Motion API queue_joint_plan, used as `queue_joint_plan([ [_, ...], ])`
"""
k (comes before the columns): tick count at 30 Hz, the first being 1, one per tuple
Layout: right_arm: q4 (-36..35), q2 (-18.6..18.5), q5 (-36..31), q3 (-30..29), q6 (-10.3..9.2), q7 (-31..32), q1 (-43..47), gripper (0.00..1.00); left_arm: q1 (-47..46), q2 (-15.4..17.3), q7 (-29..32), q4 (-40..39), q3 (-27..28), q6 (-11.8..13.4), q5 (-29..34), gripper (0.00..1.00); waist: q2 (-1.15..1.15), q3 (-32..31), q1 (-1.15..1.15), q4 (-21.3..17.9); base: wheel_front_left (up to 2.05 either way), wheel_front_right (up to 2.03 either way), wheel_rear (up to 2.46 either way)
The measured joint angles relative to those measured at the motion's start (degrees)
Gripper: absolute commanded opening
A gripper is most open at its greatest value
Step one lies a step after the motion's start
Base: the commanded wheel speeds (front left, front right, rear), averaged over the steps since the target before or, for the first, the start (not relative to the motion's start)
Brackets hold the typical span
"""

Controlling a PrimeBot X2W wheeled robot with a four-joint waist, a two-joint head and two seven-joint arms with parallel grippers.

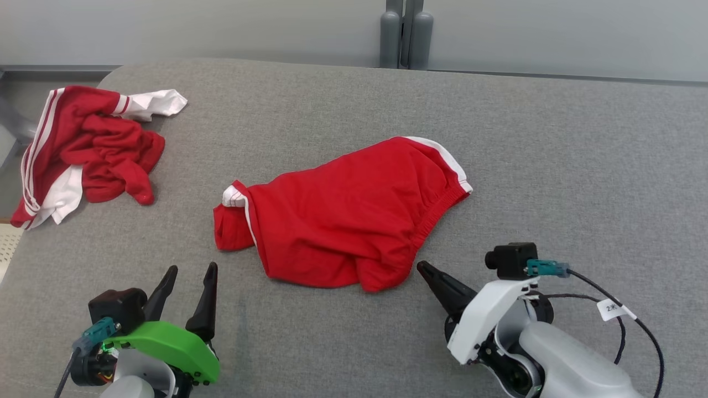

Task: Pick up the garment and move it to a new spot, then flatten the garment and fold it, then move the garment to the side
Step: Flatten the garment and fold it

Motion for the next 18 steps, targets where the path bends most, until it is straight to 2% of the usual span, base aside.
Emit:
queue_joint_plan([
  [3, -4.2, -3.8, 2.4, 0.8, 0.00, 0.4, 0.1, 0.00, 0.1, 0.0, -0.2, 0.4, 0.1, 0.0, -0.1, 1.00, 0.00, -0.3, 0.00, -0.7, 0.00, 0.00, 0.00],
  [6, -7.9, -7.6, 6.0, -0.7, -0.01, 0.7, 0.8, 0.00, 0.4, -0.2, -0.4, 0.7, 0.0, -0.1, -0.3, 1.00, 0.00, -0.8, 0.00, -1.5, 0.00, 0.00, 0.00],
  [9, -10.0, -9.4, 7.7, -0.8, -0.02, 1.6, 1.7, 0.09, 0.3, -0.5, -0.6, 0.9, -0.2, -0.3, -0.4, 1.00, 0.00, -1.2, 0.00, -1.9, 0.00, 0.00, 0.00],
  [10, -10.1, -9.3, 7.9, -0.6, -0.02, 1.6, 1.8, 0.23, 0.3, -0.6, -0.6, 1.0, -0.3, -0.4, -0.4, 1.00, 0.00, -1.3, 0.00, -1.9, 0.00, 0.00, 0.00],
  [11, -9.9, -9.0, 8.1, -0.6, -0.01, 1.6, 2.0, 0.66, 0.3, -0.8, -0.5, 1.1, -0.5, -0.5, -0.4, 1.00, 0.00, -1.3, 0.00, -1.8, 0.00, 0.00, 0.00],
  [12, -9.6, -8.6, 8.4, -0.5, -0.02, 1.6, 2.0, 1.00, 0.2, -0.9, -0.5, 1.1, -0.6, -0.5, -0.3, 1.00, 0.00, -1.3, 0.00, -1.6, 0.00, 0.00, 0.00],
  [18, -5.3, -3.7, 11.5, 1.1, -0.02, 3.9, 1.7, 1.00, -0.5, -1.0, -0.1, 1.7, -1.0, -0.9, -0.1, 1.00, 0.00, -0.8, 0.00, 0.0, 0.00, 0.00, 0.00],
])
